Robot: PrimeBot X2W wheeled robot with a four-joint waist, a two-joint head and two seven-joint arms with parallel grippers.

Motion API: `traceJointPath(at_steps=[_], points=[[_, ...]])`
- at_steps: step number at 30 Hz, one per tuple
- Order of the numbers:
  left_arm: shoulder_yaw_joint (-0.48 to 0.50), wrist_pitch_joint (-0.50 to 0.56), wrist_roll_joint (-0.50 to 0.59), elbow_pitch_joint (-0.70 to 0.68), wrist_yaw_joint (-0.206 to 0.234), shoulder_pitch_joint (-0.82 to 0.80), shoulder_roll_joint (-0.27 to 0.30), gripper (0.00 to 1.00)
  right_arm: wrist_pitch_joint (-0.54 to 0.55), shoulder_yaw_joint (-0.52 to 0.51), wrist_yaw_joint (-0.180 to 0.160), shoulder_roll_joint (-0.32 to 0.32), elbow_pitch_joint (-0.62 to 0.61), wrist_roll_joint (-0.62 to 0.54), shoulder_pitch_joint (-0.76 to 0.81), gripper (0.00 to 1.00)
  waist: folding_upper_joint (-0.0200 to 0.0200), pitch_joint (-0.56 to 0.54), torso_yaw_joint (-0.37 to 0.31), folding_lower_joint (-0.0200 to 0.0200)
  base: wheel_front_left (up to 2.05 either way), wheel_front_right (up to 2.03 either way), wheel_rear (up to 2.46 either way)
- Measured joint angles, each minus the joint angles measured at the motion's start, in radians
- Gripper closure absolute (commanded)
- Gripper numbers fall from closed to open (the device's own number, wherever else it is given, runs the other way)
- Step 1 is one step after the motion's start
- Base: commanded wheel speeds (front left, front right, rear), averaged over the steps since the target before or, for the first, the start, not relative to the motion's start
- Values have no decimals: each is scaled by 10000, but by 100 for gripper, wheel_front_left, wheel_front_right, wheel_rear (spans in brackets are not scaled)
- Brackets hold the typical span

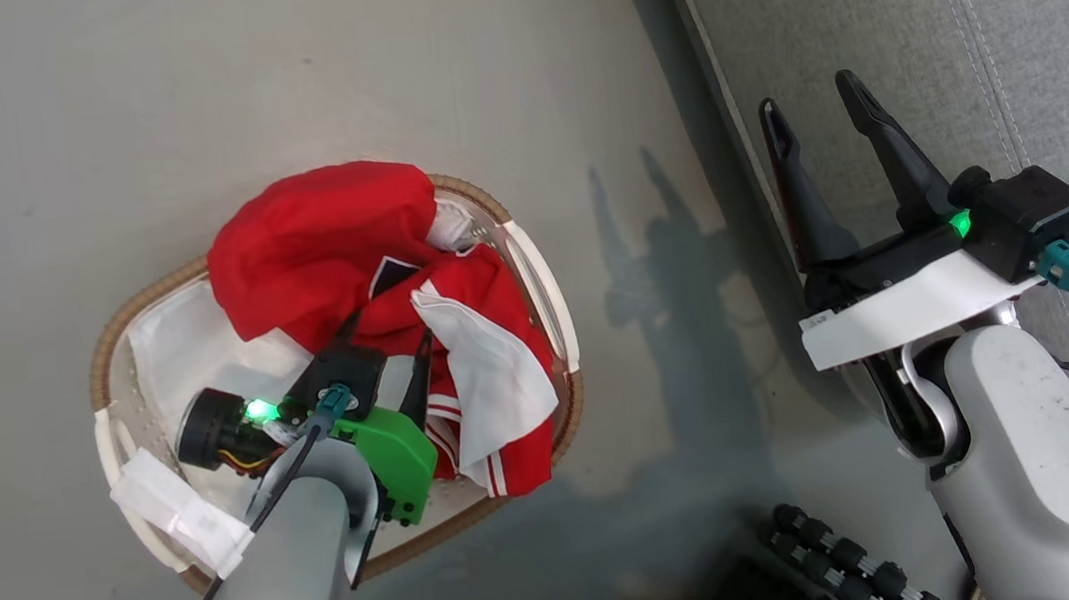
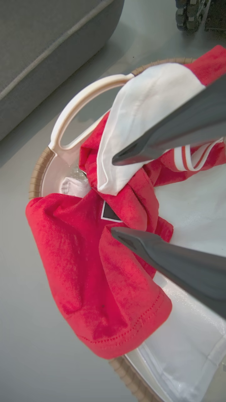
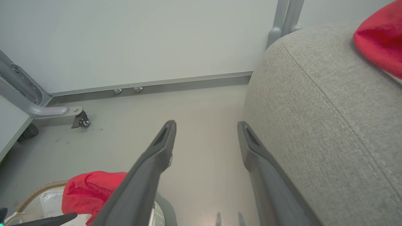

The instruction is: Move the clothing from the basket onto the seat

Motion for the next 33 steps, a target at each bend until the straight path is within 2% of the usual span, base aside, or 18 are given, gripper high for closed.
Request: traceJointPath(at_steps=[6,18,24,33], points=[[-573,0,495,744,-75,-681,389,0,0,117,0,-2,-61,102,-130,0,0,657,-279,0,0,0,0],[-1708,2,1544,1891,-79,-2308,790,0,0,297,0,2,-192,313,-302,0,0,1744,-537,0,0,0,0],[-2395,2,1910,2698,-92,-3162,780,0,0,430,0,13,-247,407,-363,0,0,2127,-547,-1,0,0,0],[-3269,610,2069,3388,-140,-3554,548,0,0,405,0,12,-349,445,-335,0,0,2331,-510,-1,0,0,0]])
